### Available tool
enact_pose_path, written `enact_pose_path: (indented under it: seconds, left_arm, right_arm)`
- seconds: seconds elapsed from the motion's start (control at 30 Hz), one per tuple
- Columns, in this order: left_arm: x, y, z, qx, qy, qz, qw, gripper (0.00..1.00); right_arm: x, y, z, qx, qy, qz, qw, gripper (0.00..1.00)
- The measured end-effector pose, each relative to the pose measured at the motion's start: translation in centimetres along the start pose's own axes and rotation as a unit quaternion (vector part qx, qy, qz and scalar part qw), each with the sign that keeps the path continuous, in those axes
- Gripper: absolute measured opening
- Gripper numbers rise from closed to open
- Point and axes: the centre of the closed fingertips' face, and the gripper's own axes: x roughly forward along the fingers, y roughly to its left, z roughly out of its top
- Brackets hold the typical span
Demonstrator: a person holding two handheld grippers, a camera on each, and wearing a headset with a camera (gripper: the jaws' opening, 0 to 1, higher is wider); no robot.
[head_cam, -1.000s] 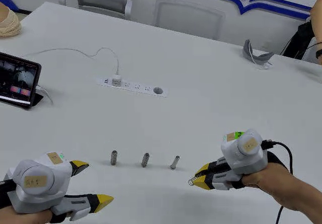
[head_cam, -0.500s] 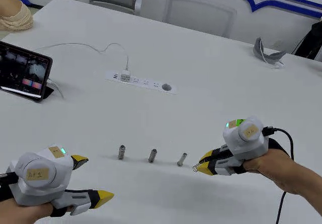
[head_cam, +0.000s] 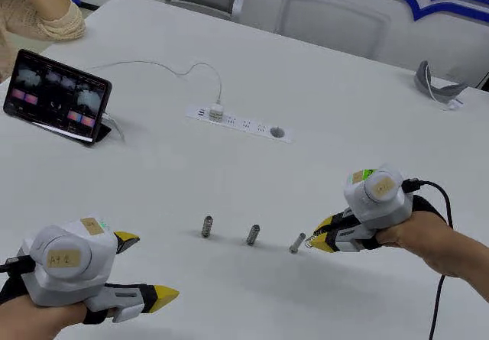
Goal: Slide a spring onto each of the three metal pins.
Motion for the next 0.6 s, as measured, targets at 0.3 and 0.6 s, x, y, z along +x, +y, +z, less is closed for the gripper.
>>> enact_pose_path:
  seconds: [0.3,0.6]
  left_arm:
    - [-0.4,-0.1,-0.6,-0.013,0.001,0.005,0.9999,0.67]
    - [-0.4,-0.1,-0.6,-0.016,0.001,0.005,0.9999,0.67]
  right_arm:
    - [0.7,-1.2,0.2,-0.008,0.008,-0.002,0.9999,0.13]
    - [1.4,-1.7,-0.1,0.003,0.011,0.004,0.9999,0.13]
